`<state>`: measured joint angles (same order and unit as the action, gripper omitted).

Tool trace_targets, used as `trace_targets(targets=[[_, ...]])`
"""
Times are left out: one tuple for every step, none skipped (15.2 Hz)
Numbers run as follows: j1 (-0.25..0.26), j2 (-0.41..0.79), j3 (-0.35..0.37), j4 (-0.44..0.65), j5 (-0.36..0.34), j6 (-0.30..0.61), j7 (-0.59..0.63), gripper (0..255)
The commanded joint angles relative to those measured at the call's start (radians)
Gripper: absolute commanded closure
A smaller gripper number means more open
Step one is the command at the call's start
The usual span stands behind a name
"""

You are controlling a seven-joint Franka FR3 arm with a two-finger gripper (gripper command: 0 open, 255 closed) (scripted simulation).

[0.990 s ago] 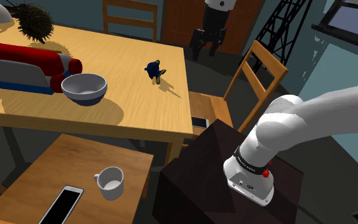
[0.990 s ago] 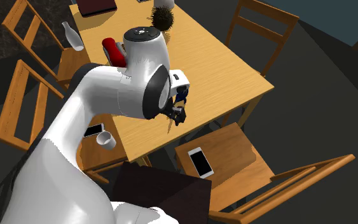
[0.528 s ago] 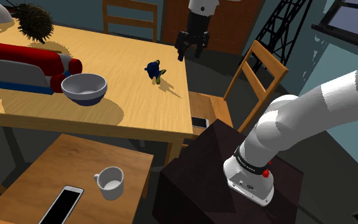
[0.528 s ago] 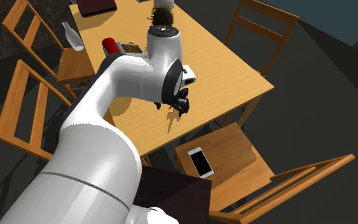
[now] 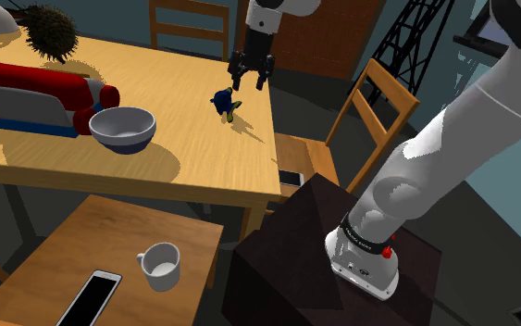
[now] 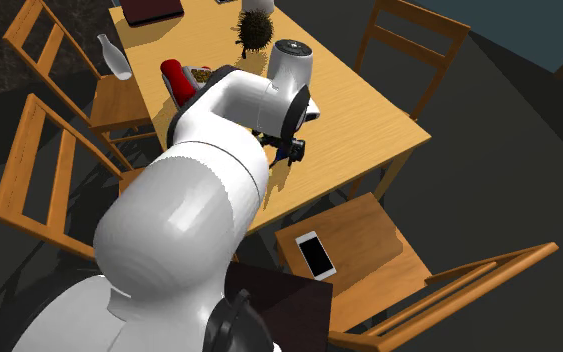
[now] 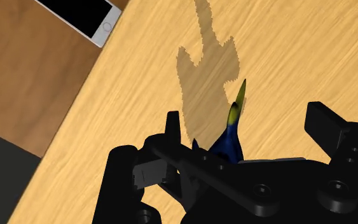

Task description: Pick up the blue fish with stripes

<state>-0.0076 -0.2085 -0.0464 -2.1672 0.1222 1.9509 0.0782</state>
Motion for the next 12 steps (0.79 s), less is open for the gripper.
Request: trace_targets(targets=[[0.002,0.079,-0.009,0.054,0.033,0.015,-0.019,0],[0.002,0.121,-0.013,0.085,0.05,0.02,-0.028,0],[0.002,0.164,-0.016,0.117,0.067,0.024,-0.038,0],[0.001,0.196,-0.018,0.143,0.081,0.026,-0.045,0],[0.001,0.2,-0.017,0.134,0.082,0.038,-0.048,0],[0.001,0.204,-0.017,0.125,0.084,0.051,-0.051,0],[0.001,0.208,-0.017,0.116,0.085,0.064,-0.053,0],[0.001,0.213,-0.016,0.108,0.087,0.076,-0.056,0],[0.001,0.217,-0.016,0.1,0.089,0.089,-0.059,0],[0.001,0.222,-0.016,0.092,0.09,0.102,-0.062,0],[0.002,0.227,-0.016,0.084,0.092,0.114,-0.065,0],[0.002,0.23,-0.016,0.079,0.093,0.121,-0.066,0]])
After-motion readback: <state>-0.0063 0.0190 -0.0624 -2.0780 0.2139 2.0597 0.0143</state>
